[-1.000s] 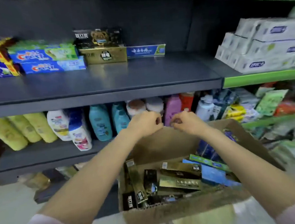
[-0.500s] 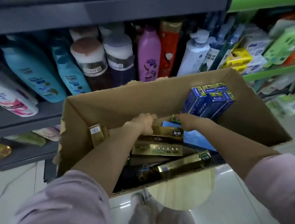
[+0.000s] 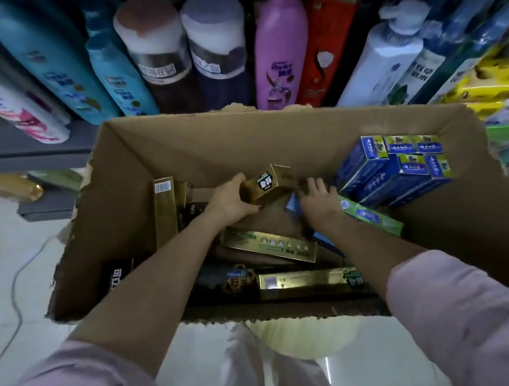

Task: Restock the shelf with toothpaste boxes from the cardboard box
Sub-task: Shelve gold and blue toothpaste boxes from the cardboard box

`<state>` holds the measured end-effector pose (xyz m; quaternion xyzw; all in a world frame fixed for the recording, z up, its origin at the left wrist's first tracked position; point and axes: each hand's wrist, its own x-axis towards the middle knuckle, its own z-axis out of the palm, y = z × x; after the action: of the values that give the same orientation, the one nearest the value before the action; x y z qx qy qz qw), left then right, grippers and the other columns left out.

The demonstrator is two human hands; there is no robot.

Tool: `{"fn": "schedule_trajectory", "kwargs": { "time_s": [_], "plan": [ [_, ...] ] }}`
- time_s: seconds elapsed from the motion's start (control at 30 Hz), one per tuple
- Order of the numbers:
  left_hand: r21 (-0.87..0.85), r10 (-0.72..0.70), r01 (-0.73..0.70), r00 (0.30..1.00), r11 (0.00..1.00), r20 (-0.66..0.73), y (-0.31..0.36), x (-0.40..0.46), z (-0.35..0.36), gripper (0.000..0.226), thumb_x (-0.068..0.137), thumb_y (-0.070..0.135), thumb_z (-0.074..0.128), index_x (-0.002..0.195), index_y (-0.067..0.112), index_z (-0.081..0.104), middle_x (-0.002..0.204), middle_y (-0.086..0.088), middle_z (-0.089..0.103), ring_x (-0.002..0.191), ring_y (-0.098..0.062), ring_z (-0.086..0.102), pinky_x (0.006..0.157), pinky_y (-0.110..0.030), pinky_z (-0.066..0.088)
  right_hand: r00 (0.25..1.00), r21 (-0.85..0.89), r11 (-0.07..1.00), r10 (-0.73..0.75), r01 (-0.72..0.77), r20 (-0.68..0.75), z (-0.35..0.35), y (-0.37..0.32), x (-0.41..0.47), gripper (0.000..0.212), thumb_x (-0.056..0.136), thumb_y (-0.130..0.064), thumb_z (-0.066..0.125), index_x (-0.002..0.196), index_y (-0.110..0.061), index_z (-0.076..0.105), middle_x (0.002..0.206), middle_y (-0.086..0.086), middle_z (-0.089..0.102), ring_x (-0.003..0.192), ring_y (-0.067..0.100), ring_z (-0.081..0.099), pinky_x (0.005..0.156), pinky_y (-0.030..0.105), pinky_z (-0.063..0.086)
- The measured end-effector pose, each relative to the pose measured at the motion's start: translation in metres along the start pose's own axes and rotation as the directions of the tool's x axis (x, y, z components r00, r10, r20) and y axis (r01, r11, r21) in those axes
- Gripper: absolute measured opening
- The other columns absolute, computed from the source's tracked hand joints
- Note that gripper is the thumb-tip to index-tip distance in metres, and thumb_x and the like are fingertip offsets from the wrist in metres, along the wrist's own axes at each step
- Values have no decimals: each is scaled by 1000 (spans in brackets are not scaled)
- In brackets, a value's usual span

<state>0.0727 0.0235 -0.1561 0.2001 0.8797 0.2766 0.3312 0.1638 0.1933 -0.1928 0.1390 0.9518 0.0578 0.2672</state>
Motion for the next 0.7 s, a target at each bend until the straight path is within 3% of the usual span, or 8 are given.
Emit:
{"fn": "schedule_trajectory", "kwargs": {
  "time_s": [0.13, 0.2, 0.3, 0.4, 0.5, 0.6, 0.7],
  "plan": [
    [-108, -29, 22, 997, 994, -66, 0, -13, -16, 48, 79, 20, 73, 119, 12, 49, 119, -2, 58, 112, -20, 53, 95, -32, 43, 995, 155, 983, -99, 103, -32, -13, -6, 6, 41, 91, -18, 54, 131, -8, 46, 141, 14, 32, 132, 31, 28, 103, 43, 32],
    [-192, -45, 23, 993, 981, -111, 1, -23, -23, 49, 77, 23, 75, 119, 14, 51, 120, -4, 60, 114, -22, 55, 96, -36, 46, 988, 398, 904, -142, 157, -66, -33, -3, 1, 46, 89, -26, 59, 129, -10, 42, 132, 15, 46, 124, 33, 42, 96, 44, 40],
    [-316, -68, 4, 979, 949, -193, 8, -42, -35, 45, 78, 34, 74, 116, 19, 54, 112, 2, 62, 107, -20, 59, 82, -39, 53, 976, 762, 615, -70, 204, -205, -67, 2, -13, 55, 86, -31, 64, 133, -13, 41, 126, 12, 57, 116, 31, 54, 95, 43, 45],
    [-514, -57, -77, 969, 854, -240, 22, -71, -46, 31, 83, 34, 70, 109, 24, 58, 103, 8, 65, 106, -15, 61, 94, -34, 50, 946, 897, 325, 20, 300, -323, -96, 2, -44, 53, 89, -28, 61, 137, -15, 43, 126, 4, 59, 115, 19, 56, 96, 32, 45],
    [-579, -4, -155, 965, 801, -264, 36, -102, -59, 29, 89, 42, 59, 112, 25, 57, 108, 9, 66, 106, -11, 62, 97, -31, 48, 940, 939, 73, 48, 335, -339, -119, -7, -74, 47, 94, -29, 54, 138, -18, 44, 127, 1, 58, 110, 13, 58, 91, 25, 48],
    [-566, 78, -253, 946, 785, -316, 46, -132, -79, 43, 89, 53, 53, 120, 24, 59, 116, 8, 66, 109, -10, 61, 102, -35, 45, 927, 926, -92, 115, 367, -356, -145, -23, -104, 37, 95, -35, 51, 129, -22, 53, 123, 2, 62, 111, 17, 60, 102, 39, 45],
    [-607, 126, -306, 939, 733, -321, 54, -162, -100, 41, 91, 50, 51, 122, 25, 54, 118, 16, 61, 113, -1, 55, 97, -17, 43, 918, 853, -339, 160, 396, -362, -177, -41, -131, 26, 99, -30, 44, 116, -18, 58, 102, 2, 64, 94, 15, 61, 98, 40, 47]
  ]
}}
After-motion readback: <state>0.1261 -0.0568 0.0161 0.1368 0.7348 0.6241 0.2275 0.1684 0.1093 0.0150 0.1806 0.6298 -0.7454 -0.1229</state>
